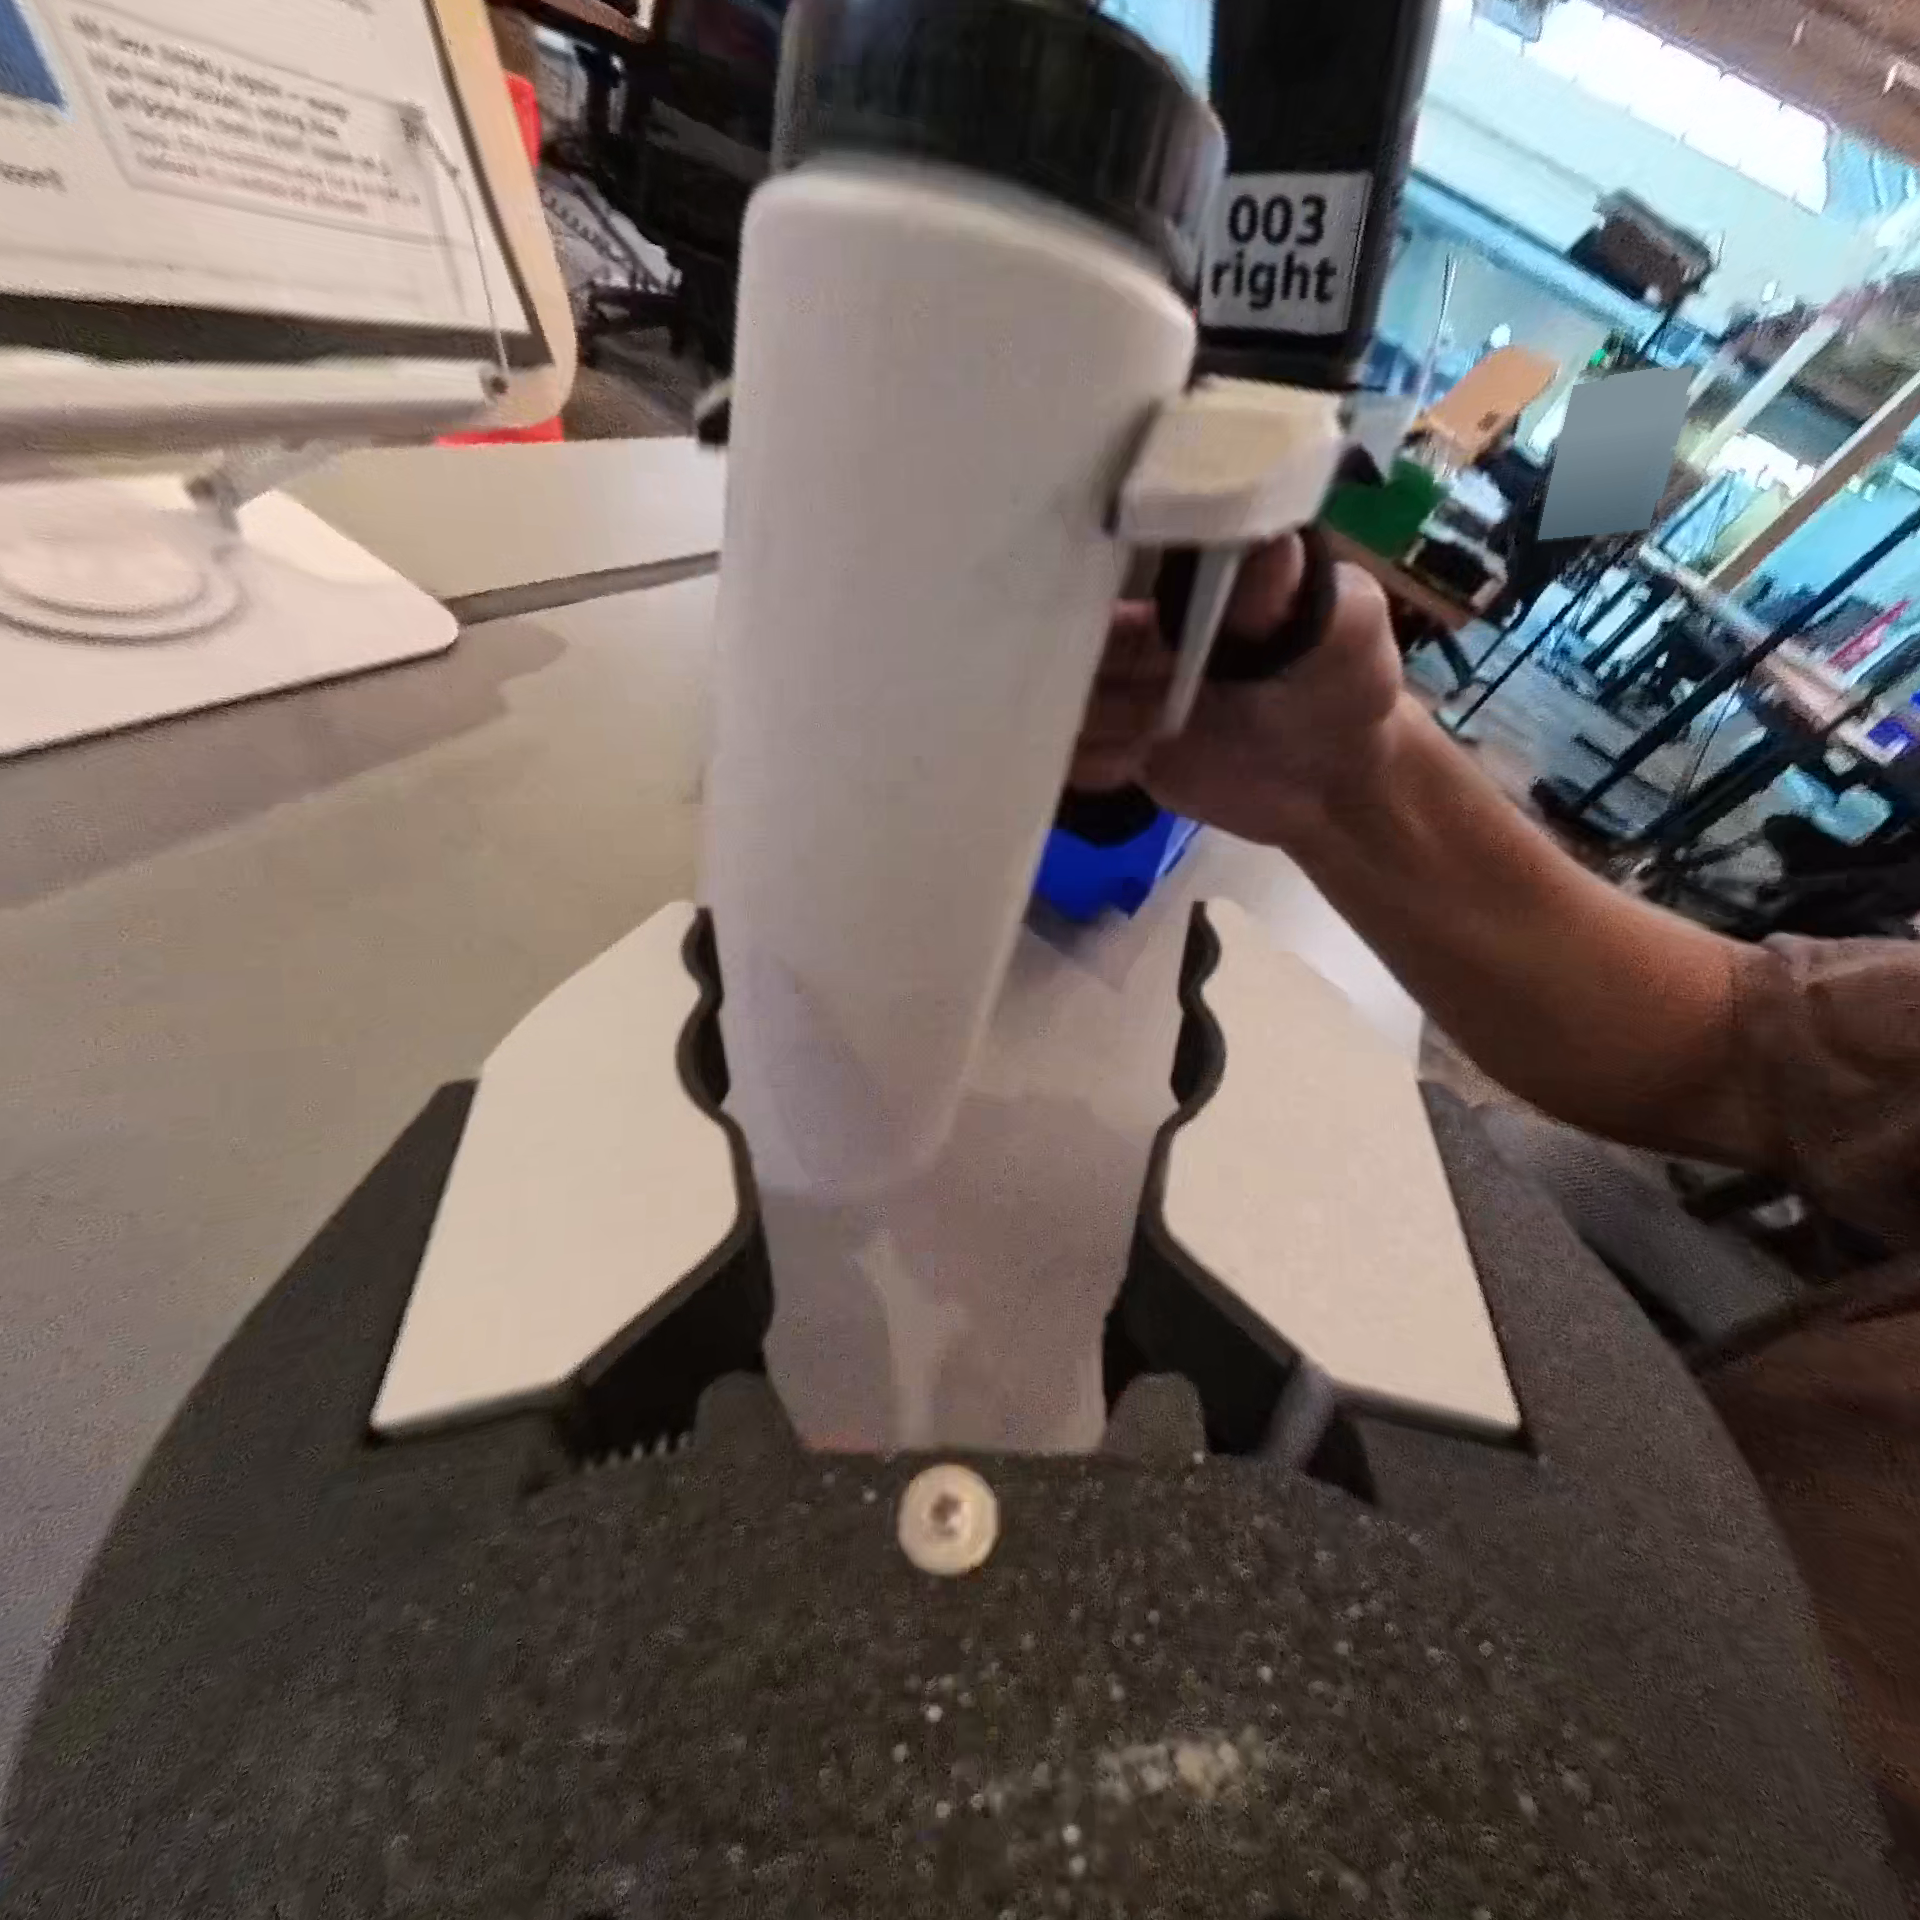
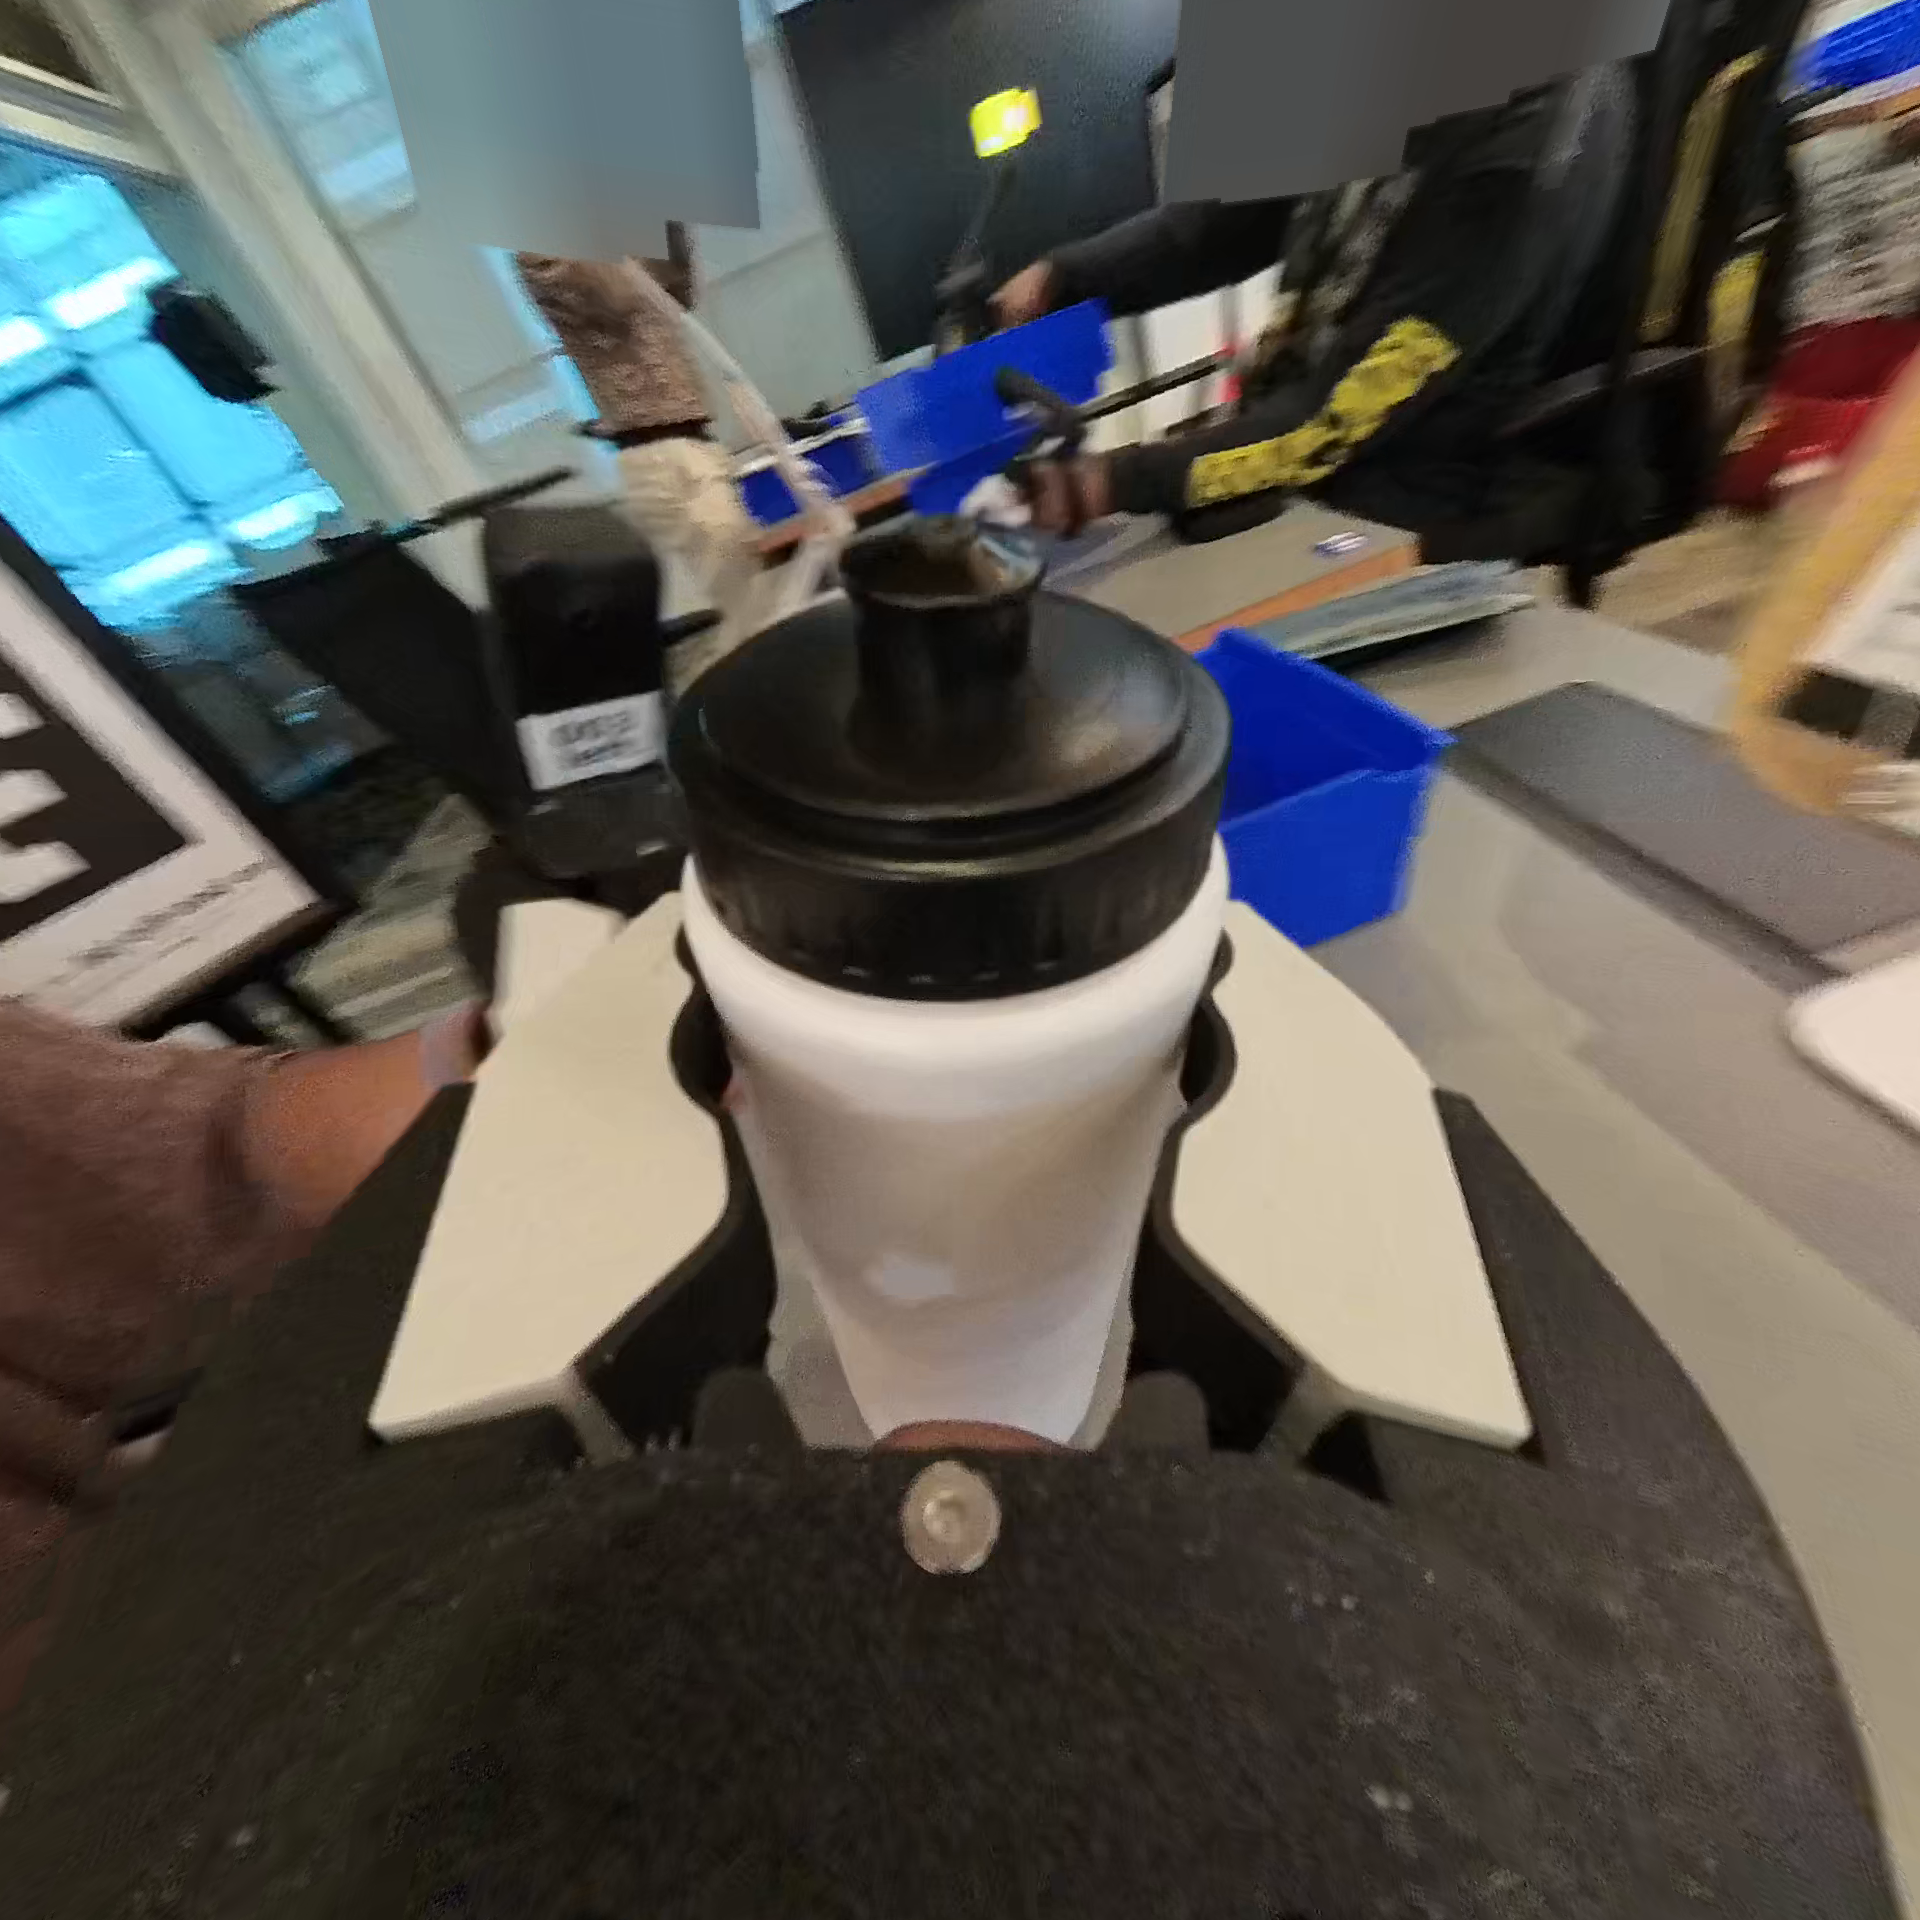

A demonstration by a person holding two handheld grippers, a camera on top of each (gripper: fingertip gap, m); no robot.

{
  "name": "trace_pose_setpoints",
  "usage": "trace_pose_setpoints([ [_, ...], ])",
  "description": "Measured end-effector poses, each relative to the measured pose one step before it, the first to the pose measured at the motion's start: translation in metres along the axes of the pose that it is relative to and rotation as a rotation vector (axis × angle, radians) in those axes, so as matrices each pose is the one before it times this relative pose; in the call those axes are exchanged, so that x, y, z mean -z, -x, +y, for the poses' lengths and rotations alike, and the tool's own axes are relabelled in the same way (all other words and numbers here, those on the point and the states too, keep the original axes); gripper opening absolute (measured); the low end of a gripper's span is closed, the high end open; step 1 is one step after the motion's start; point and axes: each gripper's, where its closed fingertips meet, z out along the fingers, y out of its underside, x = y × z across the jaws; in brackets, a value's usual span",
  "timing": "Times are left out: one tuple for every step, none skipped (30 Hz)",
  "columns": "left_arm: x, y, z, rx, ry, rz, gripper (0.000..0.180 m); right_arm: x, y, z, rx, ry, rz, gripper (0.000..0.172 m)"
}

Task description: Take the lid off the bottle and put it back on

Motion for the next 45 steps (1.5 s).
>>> trace_pose_setpoints([
  [0.00537,-0.00195,0.01403,0.0439,-0.0172,-0.0087,0.084,0.00828,-0.01575,-0.00212,0.0424,-0.0130,0.0795,0.087],
  [0.00512,-0.00105,0.01764,0.0255,-0.0095,-0.0174,0.082,0.00681,-0.01854,-0.00006,0.0559,-0.0048,0.0913,0.087],
  [0.00518,-0.00015,0.02011,0.0099,-0.0022,-0.0268,0.080,0.00432,-0.01956,0.00353,0.0544,0.0108,0.0920,0.087],
  [0.00511,-0.00051,0.02007,-0.0007,0.0016,-0.0263,0.077,0.00121,-0.01692,0.00652,0.0439,0.0208,0.0747,0.087],
  [0.00488,-0.00116,0.01919,-0.0037,0.0015,-0.0205,0.073,-0.00175,-0.01201,0.00745,0.0241,0.0184,0.0447,0.087],
  [0.00447,-0.00134,0.01662,0.0017,-0.0014,-0.0157,0.068,-0.00390,-0.00580,0.00712,0.0050,0.0119,0.0115,0.087],
  [0.00427,-0.00218,0.01341,0.0095,-0.0024,-0.0066,0.066,-0.00513,-0.00017,0.00626,-0.0007,0.0080,-0.0154,0.087],
  [0.00308,-0.00270,0.00920,0.0144,0.0057,0.0002,0.065,-0.00592,0.00218,0.00517,0.0038,0.0020,-0.0191,0.087],
  [0.00224,-0.00323,0.00438,0.0080,0.0119,0.0048,0.067,-0.00628,0.00156,0.00459,0.0072,0.0027,-0.0076,0.087],
  [0.00182,-0.00313,0.00028,-0.0094,0.0000,0.0060,0.069,-0.00612,0.00206,0.00370,0.0098,0.0034,-0.0067,0.087],
  [0.00113,-0.00112,-0.00195,-0.0206,-0.0156,-0.0032,0.068,-0.00582,0.00260,0.00232,0.0060,-0.0045,-0.0113,0.087],
  [0.00004,0.00062,-0.00183,-0.0209,-0.0098,-0.0070,0.067,-0.00585,0.00291,0.00348,-0.0046,0.0007,-0.0188,0.087],
  [-0.00131,0.00094,-0.00053,-0.0151,0.0034,-0.0008,0.067,-0.00574,0.00155,0.00636,-0.0082,0.0163,-0.0146,0.087],
  [-0.00211,0.00105,0.00097,-0.0066,0.0125,0.0049,0.068,-0.00379,0.00031,0.00397,0.0055,-0.0060,-0.0042,0.087],
  [-0.00190,0.00134,0.00234,-0.0026,0.0186,0.0044,0.068,-0.00098,0.00027,-0.00026,0.0076,-0.0354,-0.0010,0.087],
  [-0.00137,0.00092,0.00245,-0.0038,0.0171,0.0013,0.069,0.00005,0.00050,-0.00028,0.0010,-0.0165,-0.0038,0.087],
  [-0.00156,0.00050,0.00194,-0.0060,0.0120,0.0016,0.068,-0.00008,0.00036,0.00023,0.0024,0.0029,-0.0021,0.087],
  [-0.00172,-0.00022,0.00128,-0.0096,0.0123,0.0061,0.069,-0.00005,0.00038,0.00061,0.0056,0.0139,-0.0017,0.087],
  [-0.00127,-0.00113,0.00054,-0.0150,0.0152,0.0106,0.069,0.00006,0.00045,0.00051,0.0056,0.0114,-0.0054,0.087],
  [-0.00131,-0.00124,-0.00127,-0.0209,0.0170,0.0131,0.069,0.00012,0.00002,0.00030,0.0020,0.0043,-0.0047,0.087],
  [-0.00137,-0.00104,-0.00356,-0.0279,0.0208,0.0160,0.070,-0.00002,-0.00010,0.00001,0.0004,-0.0006,-0.0027,0.087],
  [-0.00135,-0.00059,-0.00600,-0.0338,0.0270,0.0178,0.071,-0.00010,0.00011,-0.00002,0.0003,-0.0027,-0.0020,0.087],
  [-0.00114,0.00007,-0.00774,-0.0367,0.0388,0.0197,0.073,0.00003,0.00036,0.00002,0.0031,-0.0008,-0.0022,0.087],
  [-0.00042,0.00168,-0.01042,-0.0426,0.0453,0.0165,0.075,0.00005,0.00047,0.00009,0.0029,0.0006,-0.0014,0.087],
  [0.00104,0.00325,-0.01395,-0.0534,0.0348,0.0102,0.077,0.00004,0.00007,0.00004,0.0021,-0.0015,0.0001,0.087],
  [0.00194,0.00485,-0.01688,-0.0609,0.0199,0.0080,0.079,-0.00001,0.00008,-0.00001,0.0006,-0.0037,-0.0001,0.087],
  [0.00242,0.00709,-0.01971,-0.0574,0.0031,0.0061,0.081,-0.00015,-0.00010,-0.00017,0.0011,-0.0056,-0.0001,0.087],
  [0.00202,0.00934,-0.02089,-0.0477,-0.0072,0.0074,0.083,-0.00007,-0.00013,-0.00014,0.0012,-0.0072,-0.0014,0.087],
  [0.00026,0.01250,-0.01968,-0.0395,-0.0036,0.0070,0.084,-0.00011,0.00036,-0.00030,-0.0003,-0.0110,-0.0080,0.087],
  [-0.00086,0.01583,-0.01740,-0.0363,0.0039,-0.0023,0.085,-0.00024,0.00039,-0.00029,-0.0002,-0.0141,-0.0081,0.087],
  [-0.00211,0.01876,-0.01424,-0.0325,0.0122,-0.0099,0.085,-0.00010,-0.00035,-0.00023,-0.0040,-0.0111,-0.0004,0.087],
  [-0.00368,0.01953,-0.01057,-0.0261,0.0234,-0.0043,0.086,-0.00011,-0.00018,-0.00001,-0.0018,-0.0059,0.0027,0.087],
  [-0.00511,0.01683,-0.00669,-0.0212,0.0397,0.0088,0.087,-0.00003,0.00022,0.00004,0.0000,-0.0015,0.0044,0.087],
  [-0.00598,0.01249,-0.00258,-0.0176,0.0594,0.0266,0.089,0.00001,0.00058,0.00006,0.0022,0.0020,0.0040,0.087],
  [-0.00600,0.00966,-0.00023,-0.0163,0.0685,0.0372,0.093,0.00000,0.00050,0.00023,0.0038,0.0043,0.0031,0.087],
  [-0.00555,0.00677,-0.00025,-0.0162,0.0642,0.0375,0.092,0.00012,0.00037,0.00033,0.0022,0.0068,0.0016,0.087],
  [-0.00495,0.00292,-0.00063,-0.0171,0.0612,0.0444,0.092,0.00013,0.00016,0.00037,0.0039,0.0097,0.0010,0.087],
  [-0.00463,0.00189,-0.00126,-0.0133,0.0549,0.0413,0.092,0.00002,-0.00003,0.00045,0.0031,0.0107,0.0010,0.087],
  [-0.00444,0.00042,-0.00157,-0.0098,0.0488,0.0352,0.092,0.00007,-0.00005,0.00040,0.0016,0.0085,0.0006,0.087],
  [-0.00475,0.00030,0.00045,-0.0149,0.0539,0.0286,0.091,-0.00003,-0.00003,0.00023,0.0008,0.0056,0.0010,0.087],
  [-0.00476,0.00208,0.00241,-0.0218,0.0619,0.0049,0.089,0.00002,-0.00016,0.00026,-0.0004,0.0031,0.0018,0.087],
  [-0.00466,0.00389,0.00291,-0.0231,0.0597,-0.0180,0.087,0.00002,0.00003,0.00009,-0.0005,0.0016,0.0027,0.087],
  [-0.00409,0.00404,0.00297,-0.0245,0.0521,-0.0208,0.085,0.00012,0.00004,0.00019,-0.0005,0.0023,0.0043,0.087],
  [-0.00238,0.00099,0.00111,-0.0293,0.0351,-0.0065,0.074,0.00007,-0.00016,0.00022,-0.0023,0.0054,0.0060,0.087],
  [-0.00063,-0.00055,-0.00052,-0.0193,0.0171,0.0038,0.072,0.00017,-0.00045,0.00049,-0.0017,0.0084,0.0090,0.087],
])
